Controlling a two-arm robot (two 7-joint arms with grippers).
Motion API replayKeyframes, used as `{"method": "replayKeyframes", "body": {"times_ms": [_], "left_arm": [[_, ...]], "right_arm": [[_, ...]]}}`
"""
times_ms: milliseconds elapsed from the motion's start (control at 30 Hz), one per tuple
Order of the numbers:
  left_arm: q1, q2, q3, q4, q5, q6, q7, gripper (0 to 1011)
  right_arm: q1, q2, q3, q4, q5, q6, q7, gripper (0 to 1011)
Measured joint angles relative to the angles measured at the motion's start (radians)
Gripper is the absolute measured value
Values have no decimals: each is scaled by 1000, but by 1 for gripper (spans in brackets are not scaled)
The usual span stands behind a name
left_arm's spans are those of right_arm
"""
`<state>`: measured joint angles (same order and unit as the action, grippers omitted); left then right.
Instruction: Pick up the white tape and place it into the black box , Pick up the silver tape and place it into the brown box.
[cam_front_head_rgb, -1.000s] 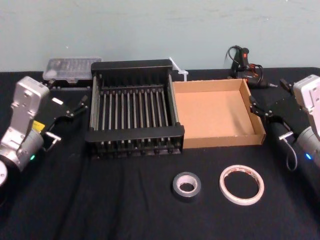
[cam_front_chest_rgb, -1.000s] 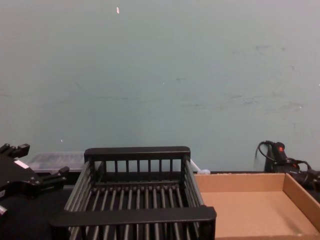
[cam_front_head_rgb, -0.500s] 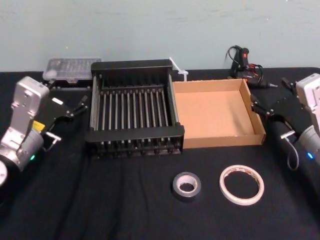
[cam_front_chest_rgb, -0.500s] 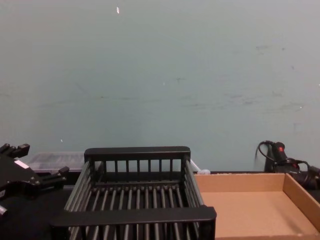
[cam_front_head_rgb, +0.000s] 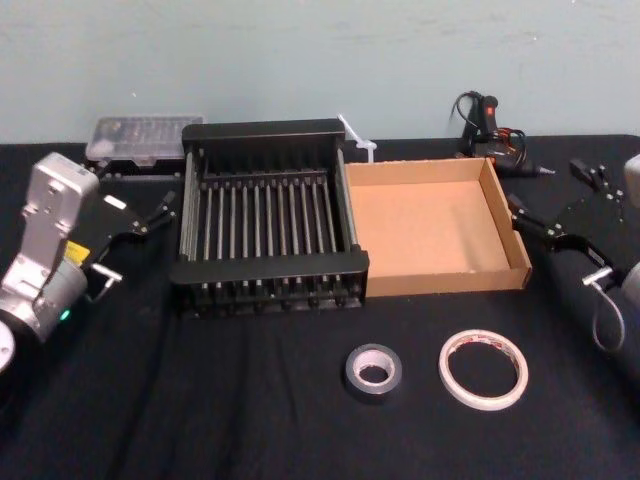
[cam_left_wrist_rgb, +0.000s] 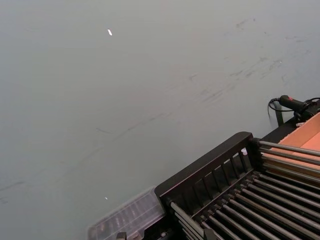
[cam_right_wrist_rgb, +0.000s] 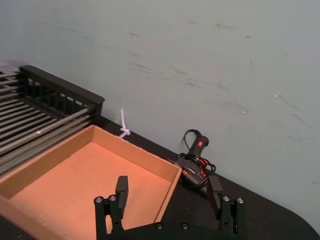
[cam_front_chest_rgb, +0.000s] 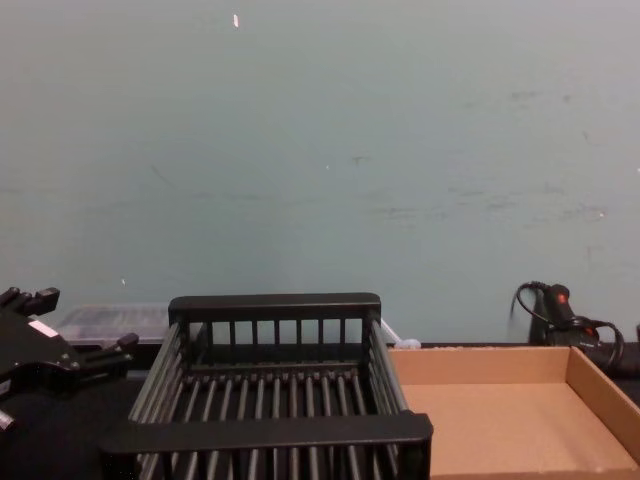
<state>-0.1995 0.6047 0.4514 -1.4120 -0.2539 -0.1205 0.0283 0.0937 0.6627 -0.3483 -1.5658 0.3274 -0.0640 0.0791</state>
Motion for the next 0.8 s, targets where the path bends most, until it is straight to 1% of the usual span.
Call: {"method": "replayKeyframes", "body": {"times_ms": [67,133,167,200,233,333,400,533,633,667,800], "left_arm": [[0,0,0,0,0,0,0,1001],[0,0,0,0,0,0,0,1001],[0,0,0,0,0,0,0,1001],[0,0,0,0,0,0,0,1001],[0,0,0,0,0,0,0,1001],[0,0,0,0,0,0,0,1001],[0,0,0,0,0,0,0,1001],[0,0,0,0,0,0,0,1001],[0,0,0,0,0,0,0,1001],[0,0,0,0,0,0,0,1001],[0,0,0,0,0,0,0,1001]], "right_arm": [[-37,22,26,-42,26,10,21,1000],[-55,31,39,-61,37,12,28,1002],[-75,41,52,-82,52,17,38,1002],[-75,41,52,-82,52,17,38,1002],[-87,46,60,-93,59,19,42,1000],[-138,72,91,-139,88,26,68,1002],[-160,82,103,-158,97,27,79,1002],[-227,109,133,-204,118,32,113,1000],[-256,118,144,-220,126,41,129,1002],[-256,118,144,-220,126,41,129,1000],[-292,124,156,-238,143,62,154,1002]]}}
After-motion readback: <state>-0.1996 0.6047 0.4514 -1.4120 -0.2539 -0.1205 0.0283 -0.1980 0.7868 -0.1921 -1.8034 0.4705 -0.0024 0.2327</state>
